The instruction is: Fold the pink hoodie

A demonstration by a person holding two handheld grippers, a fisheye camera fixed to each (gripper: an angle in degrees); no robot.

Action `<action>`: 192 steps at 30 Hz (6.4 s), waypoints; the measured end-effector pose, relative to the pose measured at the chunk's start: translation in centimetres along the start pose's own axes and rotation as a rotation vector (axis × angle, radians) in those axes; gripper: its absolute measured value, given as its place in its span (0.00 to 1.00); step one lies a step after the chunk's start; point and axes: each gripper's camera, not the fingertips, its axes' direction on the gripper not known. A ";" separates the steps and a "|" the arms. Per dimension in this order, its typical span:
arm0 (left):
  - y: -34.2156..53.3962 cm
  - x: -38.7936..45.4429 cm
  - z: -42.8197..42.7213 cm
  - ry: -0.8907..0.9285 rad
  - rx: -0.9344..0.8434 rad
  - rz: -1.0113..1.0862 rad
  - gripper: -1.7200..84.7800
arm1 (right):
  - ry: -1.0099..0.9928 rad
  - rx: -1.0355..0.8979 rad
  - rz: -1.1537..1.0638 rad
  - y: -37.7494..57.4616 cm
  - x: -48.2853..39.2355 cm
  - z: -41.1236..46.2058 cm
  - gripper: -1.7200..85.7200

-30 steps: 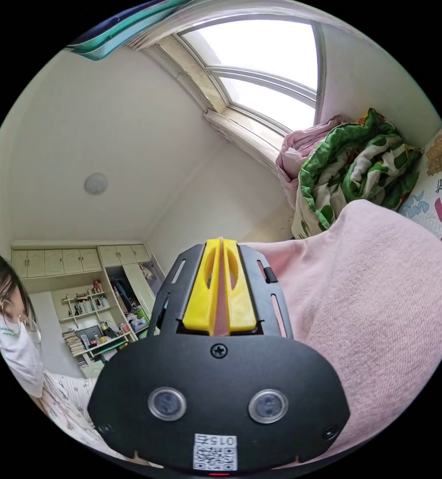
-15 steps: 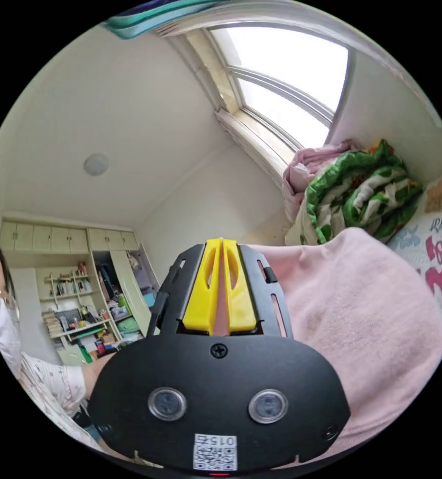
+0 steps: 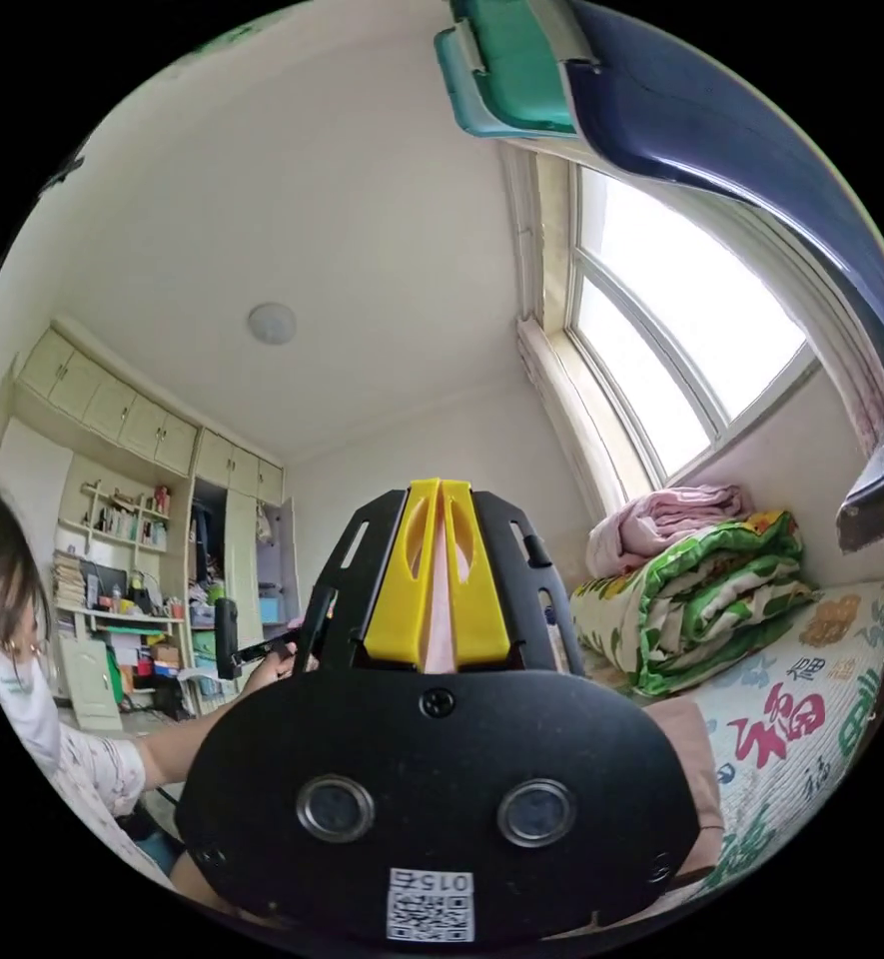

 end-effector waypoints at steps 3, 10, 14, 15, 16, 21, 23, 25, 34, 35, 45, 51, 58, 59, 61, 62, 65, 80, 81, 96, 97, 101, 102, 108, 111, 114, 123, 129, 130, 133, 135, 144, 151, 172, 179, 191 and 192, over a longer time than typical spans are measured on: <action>-1.3 -0.1 -8.0 -0.051 0.074 -0.020 0.03 | -0.053 0.014 0.057 0.0 -0.4 -0.7 0.01; -4.1 -0.6 -28.5 -0.322 0.282 0.010 0.03 | -0.234 -0.031 0.165 2.2 0.2 2.3 0.01; -5.4 0.3 -37.6 -0.385 0.392 0.002 0.03 | -0.377 -0.049 0.249 4.6 0.9 7.1 0.01; -5.5 0.4 -38.5 -0.387 0.403 -0.001 0.03 | -0.392 -0.052 0.257 5.0 0.8 8.0 0.01; -5.8 0.5 -39.9 -0.387 0.418 -0.006 0.03 | -0.412 -0.065 0.272 5.9 0.7 10.0 0.01; -6.1 -1.0 -40.3 -0.465 0.318 -0.020 0.03 | -0.371 -0.199 0.311 11.9 2.0 21.8 0.01; -5.1 -4.2 -37.7 -0.502 0.188 -0.049 0.03 | -0.260 -0.329 0.312 17.4 3.8 29.8 0.01; -3.6 -7.8 -35.1 -0.508 0.085 -0.126 0.03 | -0.160 -0.453 0.304 22.8 5.8 36.7 0.01; 4.2 -24.2 -20.5 -0.676 -0.302 -0.438 0.03 | 0.213 -0.974 0.241 49.4 19.6 61.6 0.01; 3.7 -25.4 -20.0 -0.654 -0.294 -0.478 0.03 | 0.215 -1.012 0.242 50.4 21.3 63.5 0.01; -4.3 -26.0 -15.2 -0.724 -0.401 -0.377 0.03 | 0.205 -1.009 0.323 50.4 36.2 66.1 0.02; -9.0 -19.0 -23.8 -0.573 -0.331 -0.318 0.02 | -0.239 -1.129 0.309 47.5 38.1 56.2 0.10; -7.4 -9.7 -30.6 -0.473 -0.515 -0.362 0.12 | -0.322 -1.284 0.229 50.2 39.5 44.4 0.18; -6.7 -9.1 -31.3 -0.470 -0.528 -0.391 0.14 | -0.312 -1.264 0.218 50.8 40.4 43.3 0.18; -5.9 -8.4 -32.3 -0.451 -0.533 -0.438 0.15 | -0.297 -1.234 0.251 51.5 42.2 42.3 0.17; -5.4 -8.2 -32.8 -0.442 -0.531 -0.471 0.17 | -0.297 -1.232 0.280 52.1 43.5 41.9 0.16; -4.6 -7.9 -33.7 -0.449 -0.516 -0.532 0.20 | -0.290 -1.237 0.289 53.7 46.2 41.3 0.13; -8.8 -3.3 -36.0 -0.550 -0.489 -0.320 0.02 | -0.100 -1.179 0.041 61.5 51.9 31.9 0.01; -9.0 -2.8 -35.8 -0.568 -0.506 -0.292 0.02 | -0.102 -1.177 0.025 61.7 51.9 31.2 0.01; -10.1 3.0 -34.7 -0.403 -0.580 0.262 0.12 | -0.376 -0.985 -0.586 71.2 45.3 18.9 0.11; -10.0 3.1 -33.8 -0.312 -0.596 0.352 0.13 | -0.493 -0.938 -0.619 71.9 44.3 18.6 0.11; -8.9 0.3 -28.5 -0.181 -0.765 0.449 0.14 | -0.696 -0.996 -0.749 77.7 42.2 20.0 0.14; -8.6 -0.2 -27.8 -0.173 -0.789 0.461 0.14 | -0.713 -1.022 -0.768 78.7 42.1 20.3 0.14; -6.1 -5.2 -23.6 -0.003 -0.975 0.455 0.14 | -0.738 -1.270 -0.857 88.7 43.3 24.3 0.14; -5.4 -7.0 -24.0 0.044 -1.018 0.453 0.11 | -0.674 -1.338 -1.016 92.3 43.6 24.2 0.10; -4.5 -8.6 -24.5 0.004 -1.042 0.494 0.08 | -0.655 -1.324 -1.025 93.5 44.3 24.2 0.06; -10.3 -15.2 -25.2 0.011 -0.796 0.569 0.03 | -0.630 -1.103 -0.932 86.6 46.5 31.8 0.02; -17.6 -29.9 -18.3 -0.578 -0.359 0.149 0.08 | 0.040 -0.831 -0.559 79.5 47.5 57.4 0.07; -16.7 -30.9 -18.1 -0.646 -0.308 0.078 0.09 | 0.077 -0.846 -0.448 78.9 48.6 59.6 0.09; -12.4 -29.9 -19.7 -0.530 -0.256 0.060 0.11 | -0.246 -0.973 -0.298 79.4 49.7 58.0 0.11; -9.2 -28.5 -20.9 -0.403 -0.318 0.074 0.11 | -0.442 -1.085 -0.283 81.0 50.1 54.3 0.12; 0.9 -17.1 -30.4 0.014 -0.517 0.173 0.11 | -0.873 -1.433 -0.046 82.9 54.7 34.6 0.15; 7.2 -8.2 -34.7 0.013 -0.431 0.229 0.13 | -0.770 -1.417 -0.084 80.2 54.9 29.0 0.16; 16.3 -6.2 -35.1 -0.469 -0.047 -0.130 0.22 | -1.046 -1.193 -0.011 71.7 43.4 28.7 0.03; 15.3 -12.3 -39.6 -0.463 -0.004 -0.263 0.06 | -1.155 -1.111 -0.243 72.0 39.3 24.7 0.09; 10.6 -14.9 -38.5 -0.463 -0.113 -0.175 0.06 | -1.000 -1.291 -0.866 79.4 35.2 20.6 0.14; 10.3 -14.8 -38.2 -0.466 -0.123 -0.161 0.06 | -0.982 -1.285 -0.881 79.5 34.9 20.8 0.13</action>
